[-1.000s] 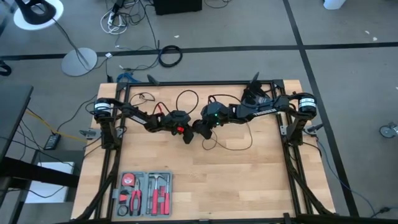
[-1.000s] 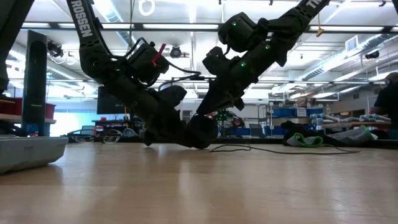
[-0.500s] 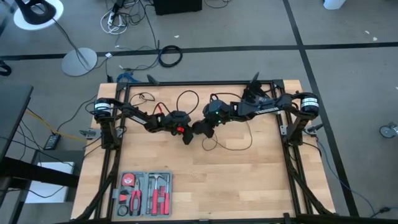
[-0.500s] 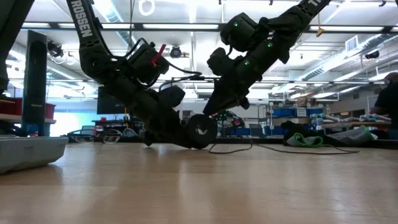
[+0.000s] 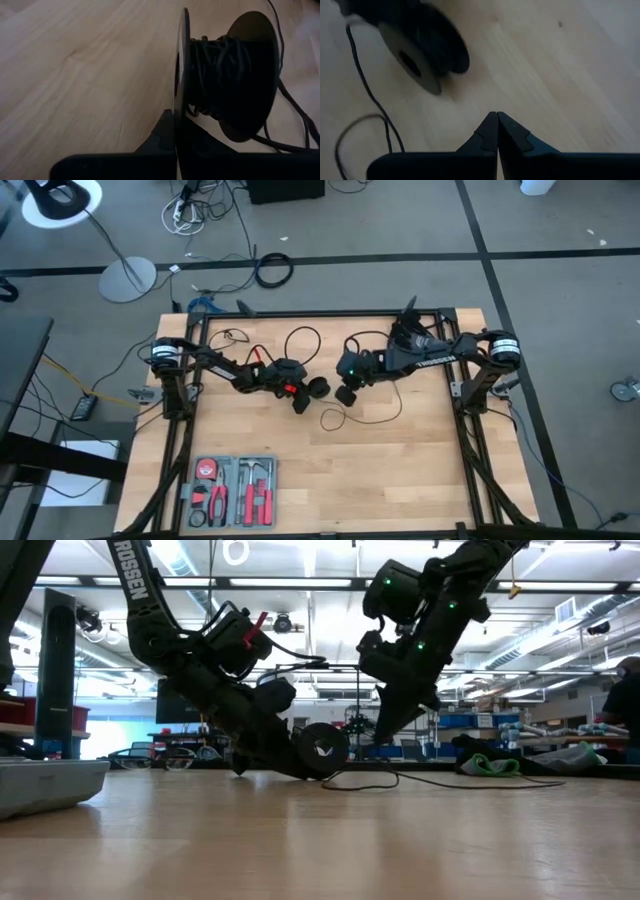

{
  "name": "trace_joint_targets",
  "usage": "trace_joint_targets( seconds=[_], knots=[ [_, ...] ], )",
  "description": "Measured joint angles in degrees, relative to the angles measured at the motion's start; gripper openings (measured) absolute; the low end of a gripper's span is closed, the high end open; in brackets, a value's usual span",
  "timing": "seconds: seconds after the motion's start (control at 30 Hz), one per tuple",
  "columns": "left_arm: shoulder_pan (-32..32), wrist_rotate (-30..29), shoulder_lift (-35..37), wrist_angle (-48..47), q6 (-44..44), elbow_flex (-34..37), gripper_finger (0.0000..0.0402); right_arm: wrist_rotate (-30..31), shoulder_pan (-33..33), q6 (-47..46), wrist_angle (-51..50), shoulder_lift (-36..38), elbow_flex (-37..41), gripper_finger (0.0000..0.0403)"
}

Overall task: Coil cords
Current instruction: Coil the black wire onto the black spool

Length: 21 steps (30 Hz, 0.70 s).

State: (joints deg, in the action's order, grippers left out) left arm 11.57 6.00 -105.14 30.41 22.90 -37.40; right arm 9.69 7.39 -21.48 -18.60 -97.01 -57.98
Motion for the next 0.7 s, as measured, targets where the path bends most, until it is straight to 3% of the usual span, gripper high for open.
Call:
trace_joint_targets(
  seconds=[0.23, 0.4, 0.5, 0.7],
  knots=[
    [0.0, 0.1, 0.0, -0.1, 0.0, 0.0, 0.0000, 10.5, -6.4, -4.0, 3.5, 0.0, 2.5, 0.0001],
    [0.1, 0.5, 0.0, -0.2, 0.0, 0.0, 0.0000, 9.2, -9.3, -8.4, 13.2, 3.2, 10.8, 0.0001],
    [0.1, 0.9, 0.0, -0.2, 0.0, 0.0, 0.0000, 8.7, -10.2, -11.7, 24.5, 8.6, 20.4, 0.0001],
    [0.1, 1.2, 0.0, 0.0, 0.0, 0.0, 0.0000, 12.5, -9.9, -11.4, 60.0, 18.1, 41.1, 0.0000]
  ],
)
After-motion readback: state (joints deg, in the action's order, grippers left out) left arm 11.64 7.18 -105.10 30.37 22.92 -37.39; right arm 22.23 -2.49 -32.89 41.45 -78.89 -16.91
